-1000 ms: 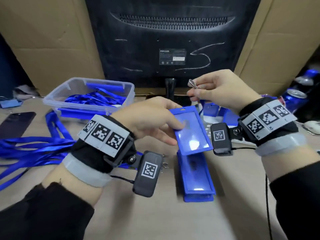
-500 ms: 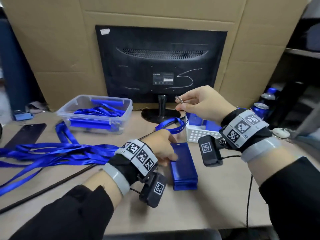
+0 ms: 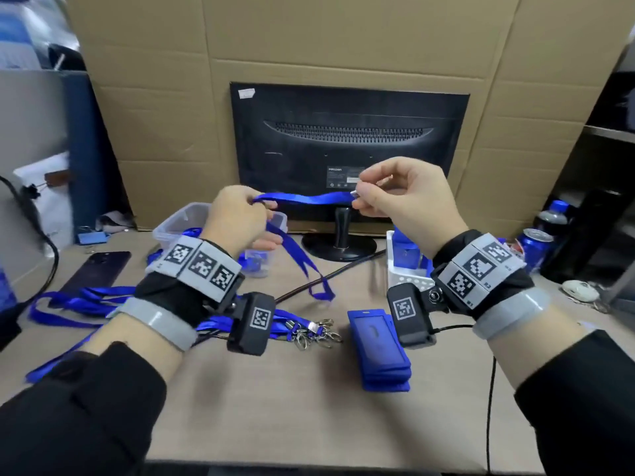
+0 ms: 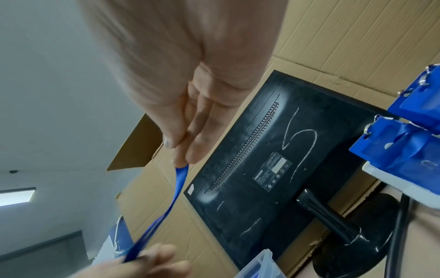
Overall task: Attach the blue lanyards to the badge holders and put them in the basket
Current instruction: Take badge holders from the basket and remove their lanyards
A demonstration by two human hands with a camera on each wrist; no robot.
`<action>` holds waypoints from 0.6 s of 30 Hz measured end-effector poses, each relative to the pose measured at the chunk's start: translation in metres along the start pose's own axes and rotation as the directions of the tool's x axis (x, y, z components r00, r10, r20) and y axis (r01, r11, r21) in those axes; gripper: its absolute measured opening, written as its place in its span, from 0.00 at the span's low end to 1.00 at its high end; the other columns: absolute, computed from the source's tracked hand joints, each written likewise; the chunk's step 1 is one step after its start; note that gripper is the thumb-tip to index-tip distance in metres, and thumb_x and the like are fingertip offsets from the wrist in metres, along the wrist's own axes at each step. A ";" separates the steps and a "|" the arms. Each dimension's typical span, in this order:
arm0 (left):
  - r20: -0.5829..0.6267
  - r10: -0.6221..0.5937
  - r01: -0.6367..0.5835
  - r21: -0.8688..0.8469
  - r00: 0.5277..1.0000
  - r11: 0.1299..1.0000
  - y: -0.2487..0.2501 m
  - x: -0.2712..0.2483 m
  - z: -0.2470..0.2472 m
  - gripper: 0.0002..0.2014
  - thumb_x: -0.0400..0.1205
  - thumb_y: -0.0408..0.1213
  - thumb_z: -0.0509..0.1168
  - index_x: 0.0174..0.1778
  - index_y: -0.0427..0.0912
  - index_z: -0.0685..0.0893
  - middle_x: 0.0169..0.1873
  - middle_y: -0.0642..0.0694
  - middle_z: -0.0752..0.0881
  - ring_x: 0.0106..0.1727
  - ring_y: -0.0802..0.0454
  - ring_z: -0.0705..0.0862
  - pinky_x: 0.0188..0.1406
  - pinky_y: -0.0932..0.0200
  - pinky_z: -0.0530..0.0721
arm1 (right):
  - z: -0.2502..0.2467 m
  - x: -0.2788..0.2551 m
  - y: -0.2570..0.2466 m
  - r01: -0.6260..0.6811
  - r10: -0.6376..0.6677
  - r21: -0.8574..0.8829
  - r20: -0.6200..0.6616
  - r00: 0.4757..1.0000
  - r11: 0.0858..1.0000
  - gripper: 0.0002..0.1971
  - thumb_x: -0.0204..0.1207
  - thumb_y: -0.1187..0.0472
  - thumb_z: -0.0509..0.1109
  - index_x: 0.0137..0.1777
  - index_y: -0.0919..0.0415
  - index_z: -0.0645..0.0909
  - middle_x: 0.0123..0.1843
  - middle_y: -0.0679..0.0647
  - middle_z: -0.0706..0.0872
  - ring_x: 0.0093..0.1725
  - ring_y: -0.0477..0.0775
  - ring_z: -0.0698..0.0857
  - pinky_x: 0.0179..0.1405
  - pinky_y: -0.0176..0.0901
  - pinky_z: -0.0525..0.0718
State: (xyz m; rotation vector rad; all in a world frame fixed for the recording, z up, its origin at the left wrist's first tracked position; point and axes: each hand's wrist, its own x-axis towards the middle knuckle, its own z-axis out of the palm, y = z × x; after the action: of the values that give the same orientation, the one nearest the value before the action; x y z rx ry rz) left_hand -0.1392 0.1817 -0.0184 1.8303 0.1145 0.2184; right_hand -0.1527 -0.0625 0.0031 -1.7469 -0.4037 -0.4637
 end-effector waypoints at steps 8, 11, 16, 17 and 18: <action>-0.097 0.125 -0.030 0.665 0.987 0.746 0.016 -0.005 -0.100 0.12 0.80 0.27 0.68 0.49 0.46 0.94 0.39 0.46 0.87 0.42 0.43 0.83 0.41 0.58 0.76 | 0.047 0.006 0.025 -0.292 0.385 -0.311 0.301 0.872 0.905 0.09 0.74 0.72 0.84 0.50 0.67 0.87 0.38 0.61 0.94 0.41 0.61 0.96 0.47 0.58 0.96; 0.034 -0.091 0.023 0.828 0.995 0.561 -0.015 0.008 -0.094 0.10 0.85 0.32 0.67 0.58 0.37 0.93 0.50 0.38 0.92 0.53 0.38 0.89 0.47 0.53 0.85 | 0.063 0.000 0.039 -0.325 0.567 -0.522 0.413 0.713 0.789 0.09 0.73 0.72 0.83 0.51 0.66 0.89 0.42 0.64 0.95 0.41 0.60 0.94 0.52 0.59 0.96; 0.170 -0.348 -0.029 0.927 0.922 0.374 -0.053 0.009 -0.074 0.09 0.83 0.37 0.71 0.58 0.40 0.85 0.58 0.43 0.88 0.56 0.41 0.88 0.62 0.51 0.86 | 0.072 -0.014 0.059 -0.273 0.657 -0.659 0.449 0.605 0.701 0.08 0.76 0.67 0.81 0.54 0.61 0.91 0.47 0.62 0.96 0.46 0.57 0.95 0.53 0.55 0.96; 0.198 -0.353 -0.039 0.912 0.915 0.409 -0.055 0.009 -0.070 0.12 0.83 0.38 0.72 0.62 0.42 0.85 0.57 0.45 0.87 0.56 0.43 0.87 0.60 0.52 0.86 | 0.071 -0.015 0.063 -0.272 0.657 -0.661 0.444 0.609 0.699 0.07 0.76 0.66 0.82 0.53 0.59 0.92 0.48 0.60 0.96 0.49 0.56 0.96 0.52 0.55 0.96; 0.217 -0.339 -0.034 0.881 0.915 0.472 -0.054 0.008 -0.065 0.15 0.83 0.38 0.73 0.65 0.46 0.84 0.53 0.47 0.87 0.53 0.45 0.87 0.54 0.54 0.86 | 0.068 -0.016 0.065 -0.269 0.645 -0.656 0.435 0.629 0.705 0.07 0.76 0.64 0.82 0.52 0.57 0.93 0.49 0.59 0.96 0.52 0.56 0.95 0.51 0.54 0.96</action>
State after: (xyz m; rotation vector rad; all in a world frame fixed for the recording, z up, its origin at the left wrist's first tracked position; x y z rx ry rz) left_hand -0.1432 0.2593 -0.0528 2.8589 0.1451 -0.4273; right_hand -0.1270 -0.0108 -0.0729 -2.4619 -0.2586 0.5183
